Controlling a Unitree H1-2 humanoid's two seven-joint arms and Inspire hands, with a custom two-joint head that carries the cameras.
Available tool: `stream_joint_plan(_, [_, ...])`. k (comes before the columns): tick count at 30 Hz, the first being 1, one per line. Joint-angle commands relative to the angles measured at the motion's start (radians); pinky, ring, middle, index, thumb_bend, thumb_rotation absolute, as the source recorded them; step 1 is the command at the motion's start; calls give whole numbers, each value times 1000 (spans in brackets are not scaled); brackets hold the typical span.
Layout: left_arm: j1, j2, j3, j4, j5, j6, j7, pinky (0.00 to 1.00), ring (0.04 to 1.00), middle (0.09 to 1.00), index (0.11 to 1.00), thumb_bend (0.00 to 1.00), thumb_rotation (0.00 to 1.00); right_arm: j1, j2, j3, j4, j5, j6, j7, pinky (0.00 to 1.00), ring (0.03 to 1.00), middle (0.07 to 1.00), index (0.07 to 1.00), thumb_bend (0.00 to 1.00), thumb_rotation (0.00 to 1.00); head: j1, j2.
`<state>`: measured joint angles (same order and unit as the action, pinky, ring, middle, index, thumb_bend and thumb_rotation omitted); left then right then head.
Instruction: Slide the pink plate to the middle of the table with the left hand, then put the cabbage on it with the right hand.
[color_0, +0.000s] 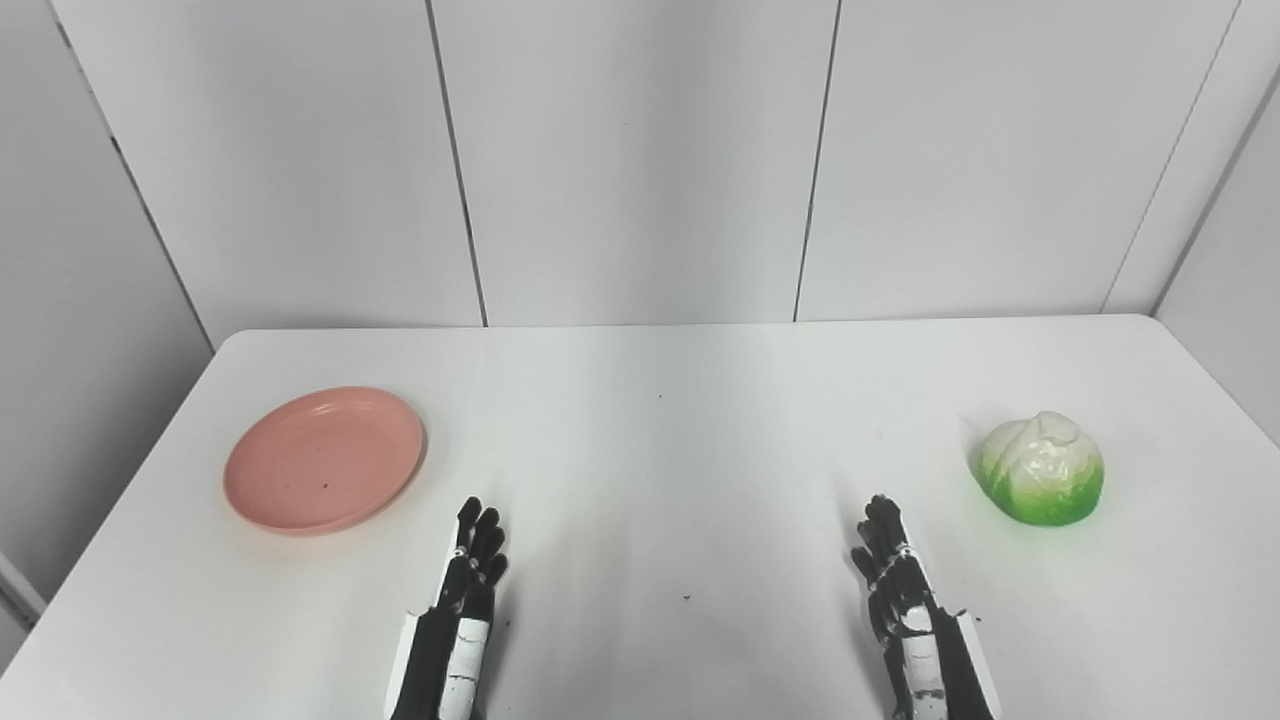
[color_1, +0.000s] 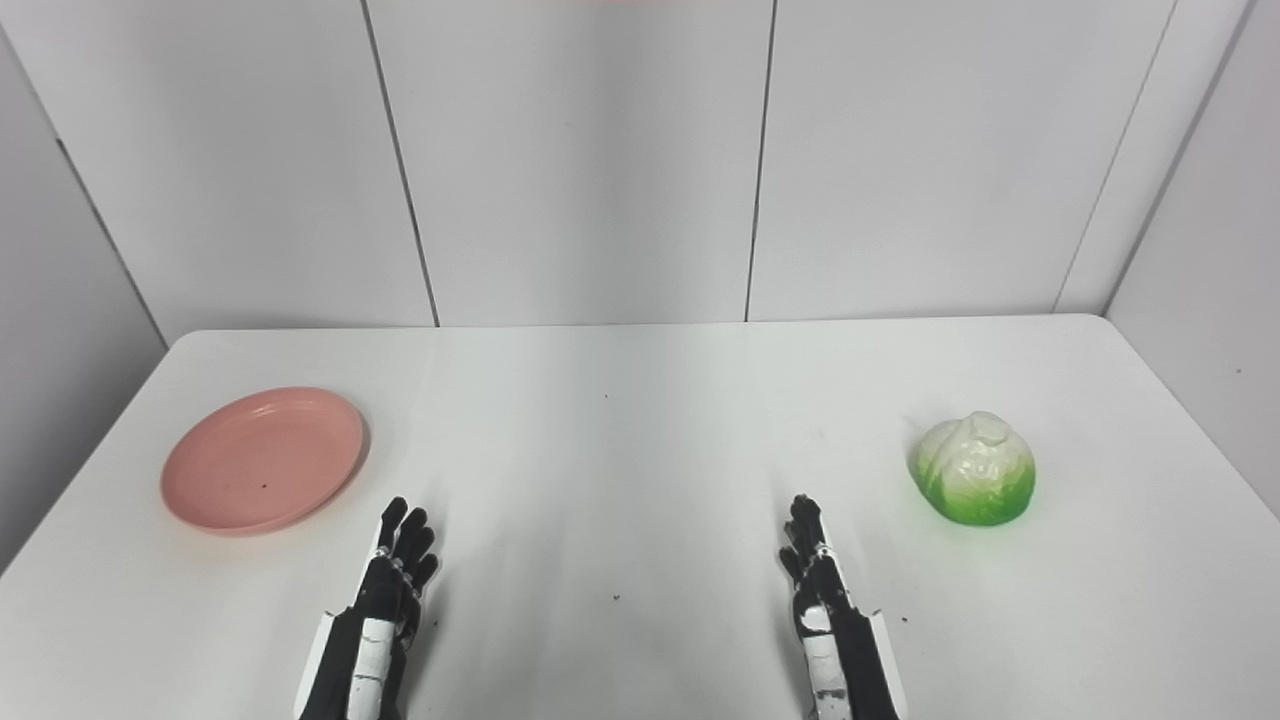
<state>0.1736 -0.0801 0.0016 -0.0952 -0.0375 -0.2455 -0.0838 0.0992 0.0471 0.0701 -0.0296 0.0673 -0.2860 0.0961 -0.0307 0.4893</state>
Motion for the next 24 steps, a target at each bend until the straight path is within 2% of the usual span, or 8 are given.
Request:
stream_joint_plan(1, [106, 38, 4, 3, 4, -22, -2, 1000, 1000, 1000, 1000, 918, 918, 58, -17, -5, 73, -3, 7, -1, 1000, 1000, 997, 970, 902, 1000, 0, -1])
stream_joint_plan(10, [102, 38, 4, 6, 1, -27, -3, 1000, 1000, 1000, 1000, 915, 919, 55, -16, -7, 80, 5, 2, 2, 1000, 1000, 997, 969, 900, 1000, -2, 5])
stream_joint_plan(14, [106, 38, 3, -13, 2, -13, -3, 1000, 1000, 1000, 1000, 918, 917, 61, -14, -6, 57, 6, 20, 1, 1000, 1000, 995, 966, 906, 1000, -8, 40])
stream_joint_plan(17, [109, 37, 3, -39, -1, 3, -3, 1000, 1000, 1000, 1000, 925, 917, 63, -13, -4, 22, 1, 52, -3, 1000, 1000, 992, 963, 909, 1000, -6, 106])
stream_joint_plan(18, [110, 37, 3, -53, -2, 15, -3, 1000, 1000, 1000, 1000, 934, 914, 63, -13, -4, 6, 1, 64, -4, 1000, 1000, 993, 965, 907, 1000, -3, 144])
stream_joint_plan(19, [110, 37, 3, -63, -2, 23, -3, 1000, 1000, 1000, 1000, 936, 914, 63, -13, -4, -3, 1, 72, -4, 1000, 1000, 993, 966, 905, 1000, -3, 144])
stream_joint_plan(20, [112, 37, 1, -79, 2, 36, -3, 1000, 1000, 1000, 1000, 937, 914, 60, -12, -3, -18, -3, 84, -6, 1000, 1000, 993, 966, 904, 1000, 1, 178])
stream_joint_plan(24, [119, 33, -4, -127, 8, 85, 0, 1000, 1000, 1000, 1000, 915, 928, 54, -11, -3, -62, -4, 127, -8, 1000, 1000, 997, 971, 913, 1000, -1, 197])
